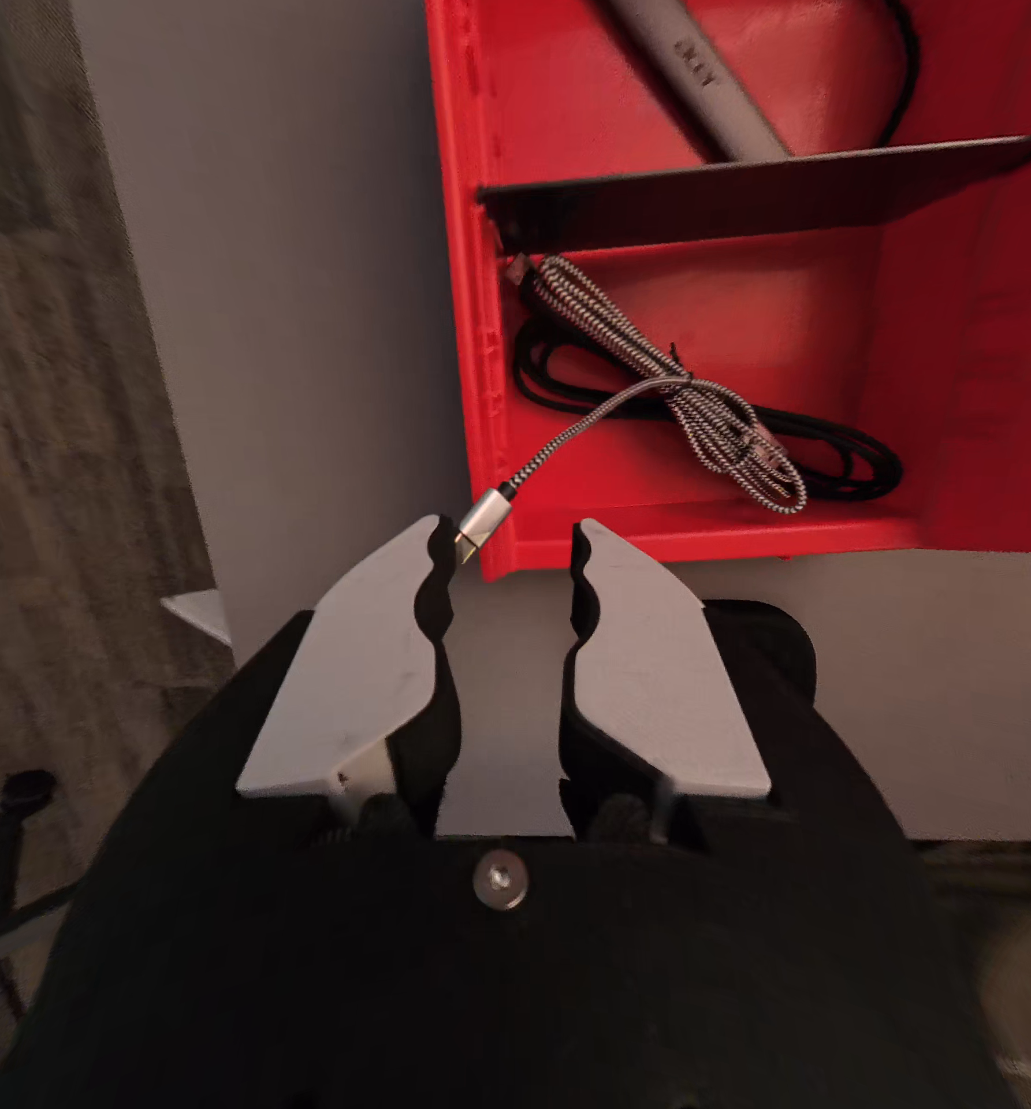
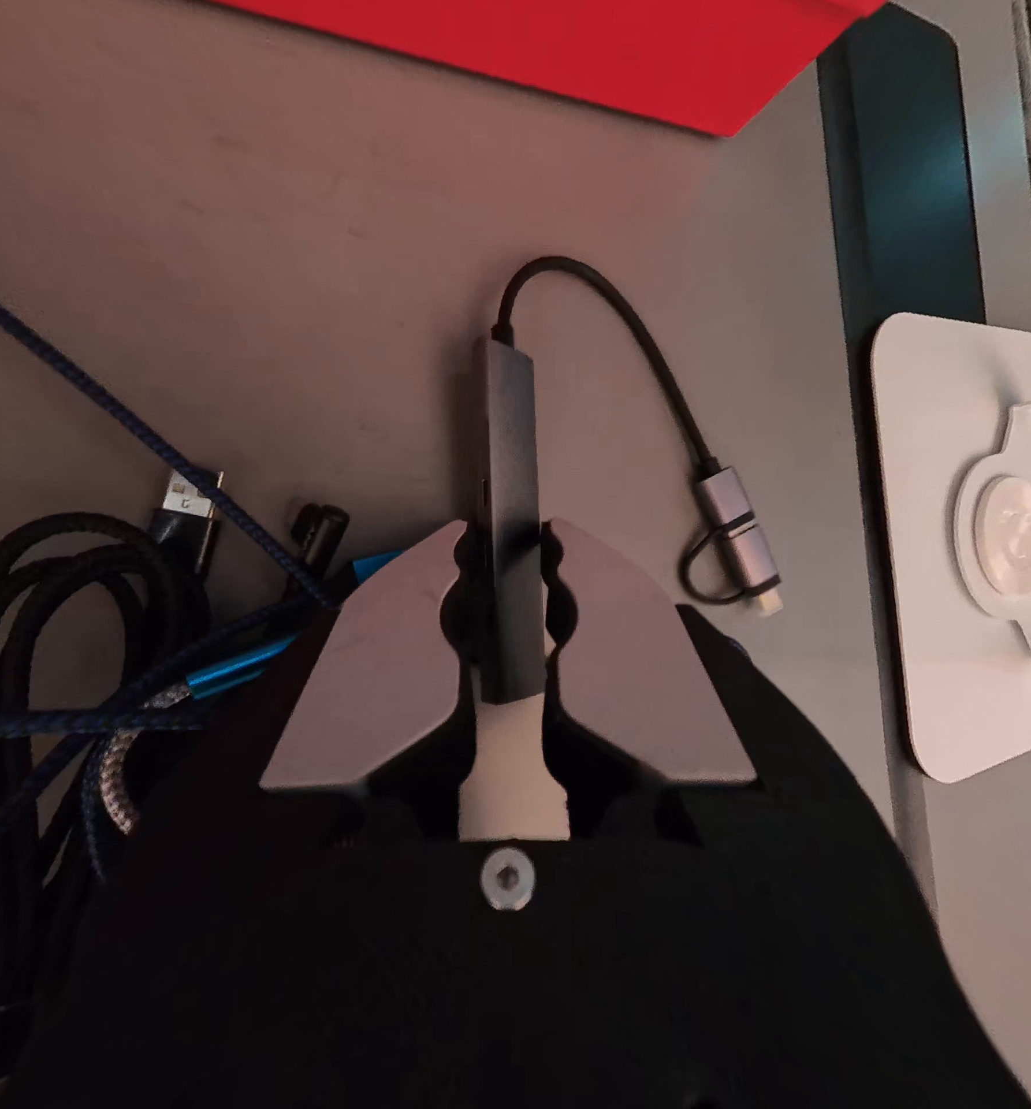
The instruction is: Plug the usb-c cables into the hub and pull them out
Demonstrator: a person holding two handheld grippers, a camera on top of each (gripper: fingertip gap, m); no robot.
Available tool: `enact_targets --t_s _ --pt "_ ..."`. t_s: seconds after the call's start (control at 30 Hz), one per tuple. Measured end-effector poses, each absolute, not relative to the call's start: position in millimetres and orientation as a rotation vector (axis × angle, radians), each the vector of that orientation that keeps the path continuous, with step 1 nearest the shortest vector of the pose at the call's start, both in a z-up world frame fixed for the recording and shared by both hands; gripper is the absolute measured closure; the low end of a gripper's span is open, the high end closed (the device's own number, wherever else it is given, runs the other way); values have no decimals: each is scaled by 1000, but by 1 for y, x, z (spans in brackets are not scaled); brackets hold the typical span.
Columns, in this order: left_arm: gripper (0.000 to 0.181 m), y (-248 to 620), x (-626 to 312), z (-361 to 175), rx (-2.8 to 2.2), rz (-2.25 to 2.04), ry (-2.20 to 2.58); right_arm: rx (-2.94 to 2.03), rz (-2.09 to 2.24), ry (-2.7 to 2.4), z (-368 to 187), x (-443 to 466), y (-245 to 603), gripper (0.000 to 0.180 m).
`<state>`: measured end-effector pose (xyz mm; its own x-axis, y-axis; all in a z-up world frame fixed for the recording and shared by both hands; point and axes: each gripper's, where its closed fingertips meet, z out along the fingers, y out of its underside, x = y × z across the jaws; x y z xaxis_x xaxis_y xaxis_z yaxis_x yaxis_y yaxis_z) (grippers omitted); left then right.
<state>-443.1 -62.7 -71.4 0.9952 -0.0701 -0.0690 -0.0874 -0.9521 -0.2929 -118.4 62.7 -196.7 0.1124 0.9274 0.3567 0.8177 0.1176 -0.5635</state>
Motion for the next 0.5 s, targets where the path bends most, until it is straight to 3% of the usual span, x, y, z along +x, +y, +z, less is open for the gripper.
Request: enact_targets --t_s 0.27,0.5 --pt "146 -60 -395 -36 -2672 299 396 -1759 46 -1706 -178 -102 57 150" --pt "148 -33 -320 -10 -2411 274 701 -1693 -38 -1560 -104 -88 47 146"
